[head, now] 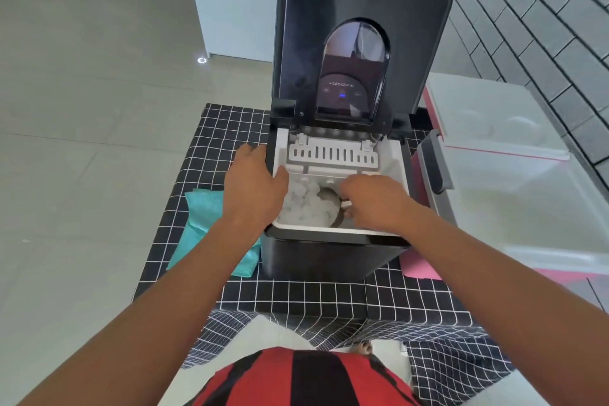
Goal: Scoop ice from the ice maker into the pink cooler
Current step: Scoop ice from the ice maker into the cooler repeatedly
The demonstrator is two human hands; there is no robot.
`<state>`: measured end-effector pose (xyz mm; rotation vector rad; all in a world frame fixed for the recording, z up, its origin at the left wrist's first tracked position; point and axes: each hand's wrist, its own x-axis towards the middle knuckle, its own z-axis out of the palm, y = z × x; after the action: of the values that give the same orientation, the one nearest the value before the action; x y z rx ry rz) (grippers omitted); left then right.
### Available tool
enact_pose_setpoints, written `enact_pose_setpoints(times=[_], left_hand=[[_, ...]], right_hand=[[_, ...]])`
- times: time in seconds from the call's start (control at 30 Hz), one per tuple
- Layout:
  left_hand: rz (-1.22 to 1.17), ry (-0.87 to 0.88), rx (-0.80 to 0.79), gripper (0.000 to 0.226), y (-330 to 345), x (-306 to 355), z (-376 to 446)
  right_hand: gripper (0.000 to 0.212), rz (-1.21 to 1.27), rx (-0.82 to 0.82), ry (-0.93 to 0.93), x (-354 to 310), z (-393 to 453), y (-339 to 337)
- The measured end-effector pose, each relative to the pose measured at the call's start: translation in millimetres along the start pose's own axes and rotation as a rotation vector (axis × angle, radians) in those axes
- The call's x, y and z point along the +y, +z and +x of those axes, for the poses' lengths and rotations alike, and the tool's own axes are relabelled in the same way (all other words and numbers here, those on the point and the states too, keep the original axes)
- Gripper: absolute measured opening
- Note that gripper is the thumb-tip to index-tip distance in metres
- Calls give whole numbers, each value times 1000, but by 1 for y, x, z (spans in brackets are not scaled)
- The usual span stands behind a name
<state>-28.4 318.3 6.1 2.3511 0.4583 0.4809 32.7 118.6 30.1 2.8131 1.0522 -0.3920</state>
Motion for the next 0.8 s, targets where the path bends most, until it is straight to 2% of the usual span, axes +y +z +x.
enact_pose_setpoints(times=[0.07,0.23,0.43,0.57,0.8], left_hand=[[-1,1,-6,15,0,0,0],[-7,-9,-16,14,-1,-1,-1],[-41,-5,-18,6,-1,-1,-2],[-36,2,-15,7,-1,-2,-3],[-36,-2,-9,13,0,-4,-3]], right_hand=[[27,17,-6,3,-1,2,4],[17,29,175,-24,12,-9,5],[18,99,247,26,19,-20,-2],[18,49,269,16,19,-26,-6],[15,205,252,97,21,-40,-10]])
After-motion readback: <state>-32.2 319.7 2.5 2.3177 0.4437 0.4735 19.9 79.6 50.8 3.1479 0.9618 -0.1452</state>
